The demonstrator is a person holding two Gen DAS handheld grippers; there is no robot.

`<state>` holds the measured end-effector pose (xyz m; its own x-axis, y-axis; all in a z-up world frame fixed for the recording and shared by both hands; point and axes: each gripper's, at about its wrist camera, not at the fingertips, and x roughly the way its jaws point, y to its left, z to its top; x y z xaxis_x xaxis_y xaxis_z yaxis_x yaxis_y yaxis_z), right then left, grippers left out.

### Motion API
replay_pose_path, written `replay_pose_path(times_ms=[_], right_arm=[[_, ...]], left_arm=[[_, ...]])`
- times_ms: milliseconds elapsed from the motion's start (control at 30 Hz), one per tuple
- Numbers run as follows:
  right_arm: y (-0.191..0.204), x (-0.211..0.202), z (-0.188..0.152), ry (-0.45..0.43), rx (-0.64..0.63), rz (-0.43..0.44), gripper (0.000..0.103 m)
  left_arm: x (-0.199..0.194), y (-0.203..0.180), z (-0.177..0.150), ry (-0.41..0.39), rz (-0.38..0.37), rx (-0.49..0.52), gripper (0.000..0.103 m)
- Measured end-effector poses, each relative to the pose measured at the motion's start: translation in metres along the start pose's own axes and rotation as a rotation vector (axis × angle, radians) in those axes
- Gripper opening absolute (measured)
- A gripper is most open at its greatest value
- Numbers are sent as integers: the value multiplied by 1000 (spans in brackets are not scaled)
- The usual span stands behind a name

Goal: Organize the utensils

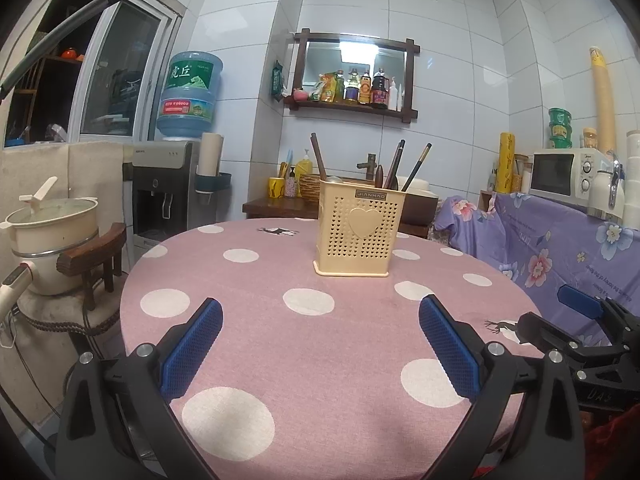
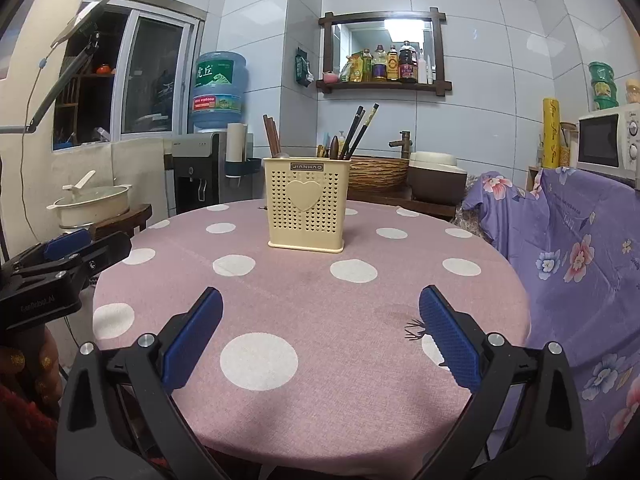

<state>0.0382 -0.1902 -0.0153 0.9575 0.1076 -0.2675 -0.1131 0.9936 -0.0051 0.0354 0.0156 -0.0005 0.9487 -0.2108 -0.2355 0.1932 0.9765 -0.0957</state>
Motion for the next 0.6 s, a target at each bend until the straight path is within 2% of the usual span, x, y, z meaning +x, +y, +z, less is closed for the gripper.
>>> replay_pose_path(times_ms=[600], right_arm=[[0,2,-2,10,2,-1,97]], left_arm=[[0,-1,-1,8,-7,7,98]])
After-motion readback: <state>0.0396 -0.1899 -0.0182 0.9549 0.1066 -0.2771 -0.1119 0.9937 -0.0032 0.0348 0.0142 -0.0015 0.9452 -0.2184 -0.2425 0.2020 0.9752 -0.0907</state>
